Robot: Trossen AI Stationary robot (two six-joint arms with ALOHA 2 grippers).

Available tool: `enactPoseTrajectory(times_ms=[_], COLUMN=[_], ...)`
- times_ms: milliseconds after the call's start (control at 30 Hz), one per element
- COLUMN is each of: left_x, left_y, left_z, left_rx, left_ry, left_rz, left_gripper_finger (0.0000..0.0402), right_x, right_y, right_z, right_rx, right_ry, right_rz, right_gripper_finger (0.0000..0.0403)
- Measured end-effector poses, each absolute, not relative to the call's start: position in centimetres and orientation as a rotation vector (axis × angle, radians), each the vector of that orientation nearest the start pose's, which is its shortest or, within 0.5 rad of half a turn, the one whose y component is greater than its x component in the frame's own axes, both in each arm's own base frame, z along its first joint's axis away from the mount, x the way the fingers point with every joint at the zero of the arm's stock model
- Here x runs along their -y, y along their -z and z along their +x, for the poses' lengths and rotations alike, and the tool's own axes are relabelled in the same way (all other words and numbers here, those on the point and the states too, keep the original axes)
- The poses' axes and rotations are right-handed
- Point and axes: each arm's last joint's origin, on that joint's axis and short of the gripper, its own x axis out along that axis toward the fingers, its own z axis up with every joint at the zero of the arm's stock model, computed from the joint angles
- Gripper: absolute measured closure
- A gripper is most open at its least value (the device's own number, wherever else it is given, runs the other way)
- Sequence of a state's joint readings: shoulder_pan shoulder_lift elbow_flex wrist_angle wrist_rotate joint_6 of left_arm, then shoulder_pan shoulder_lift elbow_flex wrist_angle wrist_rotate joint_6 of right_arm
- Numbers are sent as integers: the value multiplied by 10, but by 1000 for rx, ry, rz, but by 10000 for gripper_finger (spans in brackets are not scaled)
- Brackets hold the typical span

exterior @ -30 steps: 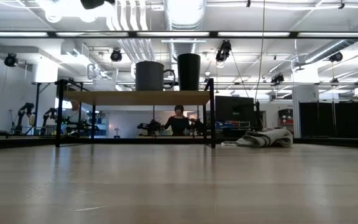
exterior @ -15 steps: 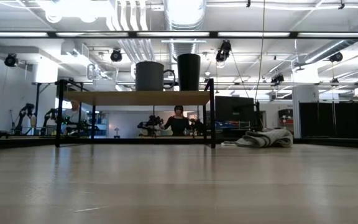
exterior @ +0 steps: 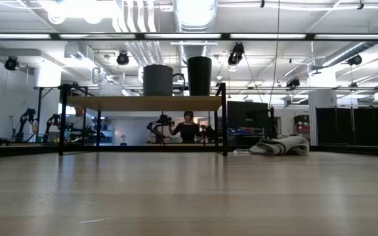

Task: Stack small to large cups/mugs on shelf
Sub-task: Return to Home Position

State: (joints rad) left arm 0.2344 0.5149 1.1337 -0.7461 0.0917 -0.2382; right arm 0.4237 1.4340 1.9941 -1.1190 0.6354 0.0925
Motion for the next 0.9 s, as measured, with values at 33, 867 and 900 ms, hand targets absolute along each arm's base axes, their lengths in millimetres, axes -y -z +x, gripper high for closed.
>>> enactPoseTrajectory(times_ms=[33,867,900], left_x=[-8,-1,-1], left_y=[-410,-420,-420], left_z=[46,50,51], left_rx=[-82,68,67], left_ry=[-155,153,153], left_rz=[-272,6,17], left_gripper_finger=[402,402,402], right_x=[-80,-29,-27], right_y=[-502,-437,-436], right_z=[219,191,190], right_rx=[-422,104,107], right_ry=[147,-207,-222], right_rz=[-177,-166,-160], right_gripper_finger=[390,390,390])
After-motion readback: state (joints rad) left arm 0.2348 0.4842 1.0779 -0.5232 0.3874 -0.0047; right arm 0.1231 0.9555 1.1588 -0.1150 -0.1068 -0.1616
